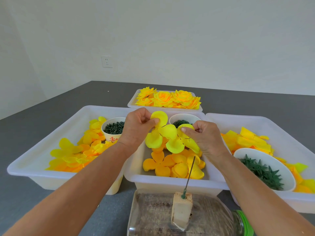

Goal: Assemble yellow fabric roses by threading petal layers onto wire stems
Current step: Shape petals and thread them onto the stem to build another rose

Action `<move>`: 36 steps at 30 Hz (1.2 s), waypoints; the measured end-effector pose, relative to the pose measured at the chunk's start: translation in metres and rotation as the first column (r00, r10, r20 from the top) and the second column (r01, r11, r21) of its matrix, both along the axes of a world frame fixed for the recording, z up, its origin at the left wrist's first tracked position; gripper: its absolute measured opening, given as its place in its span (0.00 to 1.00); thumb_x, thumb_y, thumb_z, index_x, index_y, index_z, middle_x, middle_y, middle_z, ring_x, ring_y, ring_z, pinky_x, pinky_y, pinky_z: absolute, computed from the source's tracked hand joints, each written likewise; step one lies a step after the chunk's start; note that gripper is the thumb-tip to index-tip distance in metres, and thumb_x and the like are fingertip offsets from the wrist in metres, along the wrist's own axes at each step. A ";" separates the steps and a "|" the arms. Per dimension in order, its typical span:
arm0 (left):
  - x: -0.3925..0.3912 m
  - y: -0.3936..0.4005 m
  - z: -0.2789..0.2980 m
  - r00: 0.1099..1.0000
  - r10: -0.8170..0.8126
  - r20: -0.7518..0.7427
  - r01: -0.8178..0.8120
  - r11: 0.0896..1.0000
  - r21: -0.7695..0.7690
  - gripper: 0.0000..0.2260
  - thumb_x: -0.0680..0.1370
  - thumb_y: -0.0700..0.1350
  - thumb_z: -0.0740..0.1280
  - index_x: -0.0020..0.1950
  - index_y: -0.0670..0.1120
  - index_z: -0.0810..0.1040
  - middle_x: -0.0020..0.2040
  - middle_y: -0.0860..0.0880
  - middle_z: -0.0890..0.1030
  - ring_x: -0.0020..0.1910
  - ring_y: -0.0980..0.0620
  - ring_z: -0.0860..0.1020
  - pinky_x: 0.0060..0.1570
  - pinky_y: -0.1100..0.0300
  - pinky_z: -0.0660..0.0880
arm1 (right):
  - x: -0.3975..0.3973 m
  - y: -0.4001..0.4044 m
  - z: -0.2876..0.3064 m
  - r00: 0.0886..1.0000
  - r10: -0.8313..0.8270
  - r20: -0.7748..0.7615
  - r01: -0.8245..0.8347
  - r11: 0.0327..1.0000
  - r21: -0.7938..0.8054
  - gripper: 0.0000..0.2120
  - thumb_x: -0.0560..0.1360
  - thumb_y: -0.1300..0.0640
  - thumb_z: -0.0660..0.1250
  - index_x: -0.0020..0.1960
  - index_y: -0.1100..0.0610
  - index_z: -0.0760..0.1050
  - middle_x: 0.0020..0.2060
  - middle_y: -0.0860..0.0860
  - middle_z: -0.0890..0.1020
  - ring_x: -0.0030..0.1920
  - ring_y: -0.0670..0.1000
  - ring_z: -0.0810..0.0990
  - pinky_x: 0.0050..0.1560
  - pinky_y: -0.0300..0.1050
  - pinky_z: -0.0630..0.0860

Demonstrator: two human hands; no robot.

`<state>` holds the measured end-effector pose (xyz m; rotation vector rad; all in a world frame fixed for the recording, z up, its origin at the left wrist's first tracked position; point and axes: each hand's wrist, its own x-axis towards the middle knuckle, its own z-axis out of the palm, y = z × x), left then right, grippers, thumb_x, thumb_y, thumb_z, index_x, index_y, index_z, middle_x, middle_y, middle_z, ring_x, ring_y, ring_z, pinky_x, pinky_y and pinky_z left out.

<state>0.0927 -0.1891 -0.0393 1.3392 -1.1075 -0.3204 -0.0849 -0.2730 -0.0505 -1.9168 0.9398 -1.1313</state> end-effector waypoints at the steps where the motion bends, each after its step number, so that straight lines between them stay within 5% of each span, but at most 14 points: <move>1: 0.000 0.000 0.001 1.000 0.014 -0.004 -0.014 1.000 -0.002 0.13 0.73 0.31 0.68 0.33 0.44 0.70 0.23 0.55 0.72 0.22 0.61 0.68 0.26 0.69 0.68 | 0.000 0.000 0.000 1.000 -0.017 0.002 0.017 1.000 -0.010 0.17 0.69 0.54 0.74 0.29 0.54 0.69 0.23 0.45 0.67 0.27 0.44 0.64 0.31 0.40 0.64; 5: 0.002 0.002 0.002 0.999 0.027 -0.028 -0.028 0.999 -0.035 0.08 0.75 0.27 0.61 0.49 0.37 0.74 0.38 0.36 0.77 0.23 0.51 0.74 0.25 0.60 0.73 | -0.001 -0.001 0.002 0.992 -0.120 0.034 0.122 0.991 -0.060 0.17 0.71 0.53 0.72 0.29 0.57 0.70 0.24 0.47 0.66 0.27 0.45 0.63 0.28 0.33 0.61; 8: 0.003 0.002 0.002 0.996 0.016 -0.089 -0.022 0.998 -0.057 0.12 0.76 0.27 0.60 0.55 0.39 0.74 0.38 0.44 0.79 0.23 0.52 0.76 0.22 0.61 0.71 | -0.002 -0.002 0.002 0.987 -0.128 0.097 0.129 0.992 -0.011 0.13 0.73 0.57 0.70 0.33 0.60 0.74 0.25 0.50 0.71 0.29 0.47 0.66 0.30 0.37 0.65; 11: 0.003 0.001 0.003 0.995 0.047 -0.090 -0.051 0.998 -0.043 0.12 0.75 0.27 0.61 0.51 0.42 0.74 0.37 0.43 0.80 0.25 0.55 0.78 0.24 0.63 0.73 | -0.003 -0.003 0.003 0.980 -0.132 0.152 0.120 0.989 0.086 0.04 0.73 0.63 0.70 0.41 0.63 0.78 0.38 0.60 0.82 0.37 0.56 0.78 0.41 0.46 0.77; 16: 0.002 0.003 0.002 0.996 0.062 -0.070 -0.064 0.998 -0.021 0.11 0.72 0.32 0.70 0.41 0.49 0.77 0.39 0.38 0.81 0.39 0.46 0.77 0.42 0.50 0.76 | -0.003 -0.002 0.003 0.973 -0.101 0.207 0.068 0.985 0.161 0.07 0.70 0.63 0.73 0.41 0.52 0.78 0.38 0.49 0.82 0.39 0.45 0.80 0.41 0.38 0.77; 22: 0.002 0.004 0.002 0.995 0.066 -0.076 -0.066 0.998 0.007 0.10 0.71 0.36 0.72 0.33 0.47 0.77 0.26 0.52 0.75 0.27 0.56 0.70 0.28 0.66 0.69 | -0.003 -0.001 0.002 0.983 -0.084 0.164 0.057 0.985 0.164 0.07 0.70 0.60 0.73 0.37 0.51 0.78 0.37 0.53 0.83 0.35 0.47 0.80 0.41 0.44 0.78; 27: 0.001 0.003 0.003 0.994 0.062 -0.091 -0.063 0.998 -0.001 0.08 0.72 0.37 0.71 0.35 0.45 0.76 0.31 0.46 0.73 0.30 0.53 0.68 0.30 0.63 0.69 | -0.001 -0.001 0.000 0.997 -0.022 0.071 0.009 0.982 0.186 0.05 0.72 0.59 0.72 0.41 0.61 0.80 0.38 0.60 0.82 0.38 0.54 0.78 0.44 0.51 0.77; 31: -0.001 0.004 0.004 0.991 0.036 -0.126 -0.037 0.999 -0.010 0.08 0.75 0.38 0.68 0.36 0.45 0.77 0.27 0.51 0.73 0.25 0.59 0.69 0.26 0.67 0.67 | -0.001 -0.002 0.000 1.000 -0.017 0.025 0.012 0.984 0.178 0.07 0.73 0.58 0.70 0.36 0.56 0.78 0.33 0.54 0.79 0.36 0.50 0.74 0.39 0.45 0.72; 36: -0.006 0.009 0.008 0.969 -0.162 -0.187 0.167 0.986 0.010 0.04 0.76 0.36 0.66 0.48 0.37 0.79 0.31 0.51 0.80 0.29 0.58 0.75 0.30 0.66 0.73 | 0.000 0.001 0.003 0.997 0.016 0.078 -0.036 0.965 0.259 0.08 0.73 0.58 0.70 0.36 0.53 0.80 0.37 0.56 0.83 0.40 0.57 0.80 0.46 0.54 0.78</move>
